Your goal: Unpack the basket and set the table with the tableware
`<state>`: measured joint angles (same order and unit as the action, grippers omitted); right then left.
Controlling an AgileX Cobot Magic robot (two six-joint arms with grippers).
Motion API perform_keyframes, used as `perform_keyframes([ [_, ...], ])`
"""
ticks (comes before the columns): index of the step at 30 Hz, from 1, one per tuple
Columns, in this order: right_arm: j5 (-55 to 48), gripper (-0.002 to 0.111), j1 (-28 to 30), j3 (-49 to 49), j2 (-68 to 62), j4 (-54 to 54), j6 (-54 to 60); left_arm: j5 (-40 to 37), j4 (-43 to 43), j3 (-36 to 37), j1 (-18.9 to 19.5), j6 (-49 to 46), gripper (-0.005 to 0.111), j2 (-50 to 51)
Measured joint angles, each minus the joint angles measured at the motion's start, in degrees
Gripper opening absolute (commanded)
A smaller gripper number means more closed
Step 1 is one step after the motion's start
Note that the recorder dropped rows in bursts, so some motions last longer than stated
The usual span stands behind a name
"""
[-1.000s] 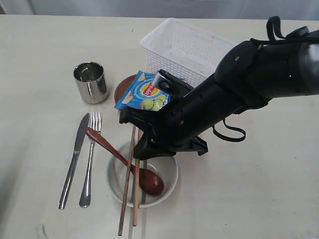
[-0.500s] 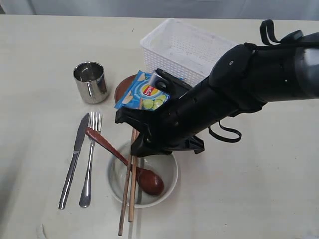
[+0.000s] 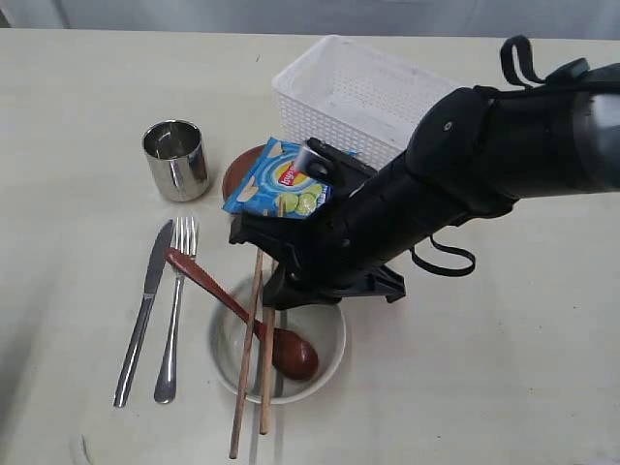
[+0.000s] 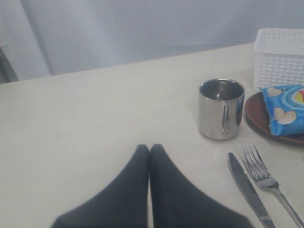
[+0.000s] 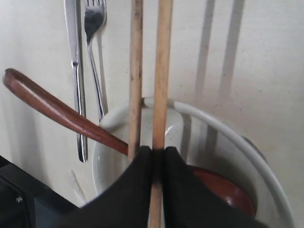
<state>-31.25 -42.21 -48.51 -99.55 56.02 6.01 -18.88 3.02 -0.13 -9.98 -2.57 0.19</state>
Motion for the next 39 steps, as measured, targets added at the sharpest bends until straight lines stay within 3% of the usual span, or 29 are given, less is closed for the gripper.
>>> perform_keyframes([
  [11,-1.52,0.002,0.00,0.00,0.00,-0.56,-0.10,0.00,0.00,0.00,0.00,0.00,0.000,0.00],
  [18,-1.52,0.043,0.00,0.00,0.00,-1.47,-0.10,0.00,0.00,0.00,0.00,0.00,0.000,0.00],
  [20,-1.41,0.047,0.00,0.00,0.00,-1.57,-0.10,0.00,0.00,0.00,0.00,0.00,0.000,0.00],
  [39,-2.03,0.047,-1.47,-2.49,-2.28,-3.33,3.01,0.00,0.00,0.00,0.00,0.00,0.000,0.00],
])
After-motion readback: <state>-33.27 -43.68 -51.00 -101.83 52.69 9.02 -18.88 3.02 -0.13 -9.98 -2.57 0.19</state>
